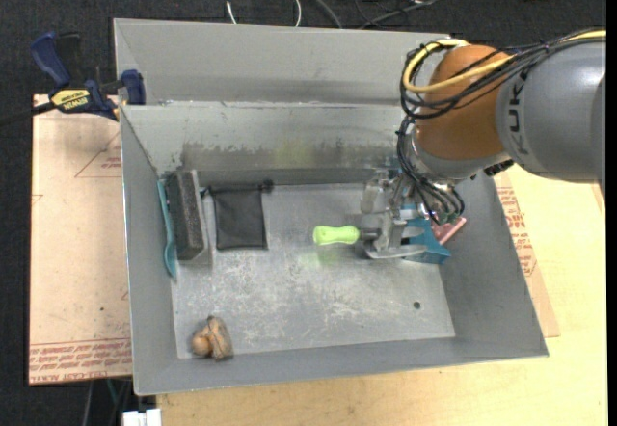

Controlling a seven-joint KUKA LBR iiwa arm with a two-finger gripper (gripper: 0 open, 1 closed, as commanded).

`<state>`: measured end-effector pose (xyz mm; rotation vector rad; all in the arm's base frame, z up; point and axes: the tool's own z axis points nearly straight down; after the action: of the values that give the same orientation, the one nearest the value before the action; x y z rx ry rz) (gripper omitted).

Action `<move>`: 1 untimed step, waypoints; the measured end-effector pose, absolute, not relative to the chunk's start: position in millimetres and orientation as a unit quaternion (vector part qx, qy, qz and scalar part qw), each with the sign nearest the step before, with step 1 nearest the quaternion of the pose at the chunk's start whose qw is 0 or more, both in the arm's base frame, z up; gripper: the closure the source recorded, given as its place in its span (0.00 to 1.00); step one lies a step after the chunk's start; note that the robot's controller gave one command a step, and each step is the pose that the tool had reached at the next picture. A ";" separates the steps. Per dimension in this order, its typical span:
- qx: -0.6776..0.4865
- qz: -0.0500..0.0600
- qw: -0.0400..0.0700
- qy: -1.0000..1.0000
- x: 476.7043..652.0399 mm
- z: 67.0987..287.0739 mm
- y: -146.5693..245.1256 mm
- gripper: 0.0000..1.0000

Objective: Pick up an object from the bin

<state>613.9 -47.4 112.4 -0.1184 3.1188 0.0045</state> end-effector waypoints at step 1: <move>-0.066 0.002 0.007 0.998 603.7 168.3 -44.2 1.00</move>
Offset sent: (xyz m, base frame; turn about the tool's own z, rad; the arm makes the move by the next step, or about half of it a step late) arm -0.0378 -0.0119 0.1219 -0.1177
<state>603.7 -44.2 168.3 -0.2051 3.1215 0.0075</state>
